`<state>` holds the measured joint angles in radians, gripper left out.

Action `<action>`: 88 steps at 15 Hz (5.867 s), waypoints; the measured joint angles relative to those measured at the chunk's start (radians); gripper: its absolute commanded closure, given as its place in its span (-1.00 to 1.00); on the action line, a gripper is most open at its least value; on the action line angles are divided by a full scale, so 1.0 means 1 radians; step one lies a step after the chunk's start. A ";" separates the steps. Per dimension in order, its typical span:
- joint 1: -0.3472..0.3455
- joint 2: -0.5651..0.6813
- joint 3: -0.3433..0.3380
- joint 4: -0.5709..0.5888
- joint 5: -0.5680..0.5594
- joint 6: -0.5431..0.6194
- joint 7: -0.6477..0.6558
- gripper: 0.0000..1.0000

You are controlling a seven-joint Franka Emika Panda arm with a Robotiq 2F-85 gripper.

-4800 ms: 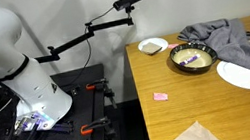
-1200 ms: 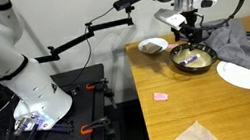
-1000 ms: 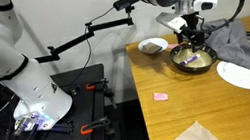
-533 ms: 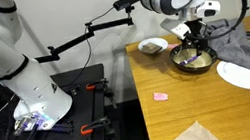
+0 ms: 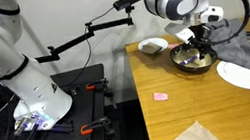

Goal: Remove the marker out of the bowl and put it on the table

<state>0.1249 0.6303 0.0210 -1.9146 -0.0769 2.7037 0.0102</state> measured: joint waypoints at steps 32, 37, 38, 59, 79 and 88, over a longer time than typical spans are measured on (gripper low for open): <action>0.076 -0.321 -0.066 -0.169 -0.029 -0.007 0.288 0.90; 0.090 -0.519 -0.143 -0.317 -0.210 -0.021 0.651 0.90; 0.081 -0.544 -0.148 -0.338 -0.249 -0.031 0.724 0.90; -0.085 -0.507 -0.129 -0.433 -0.273 -0.040 1.013 0.90; -0.117 -0.227 -0.204 -0.251 -0.191 -0.039 0.796 0.90; -0.115 -0.101 -0.206 -0.208 -0.099 0.043 0.788 0.90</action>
<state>0.0098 0.5290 -0.1846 -2.1228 -0.1763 2.7463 0.7985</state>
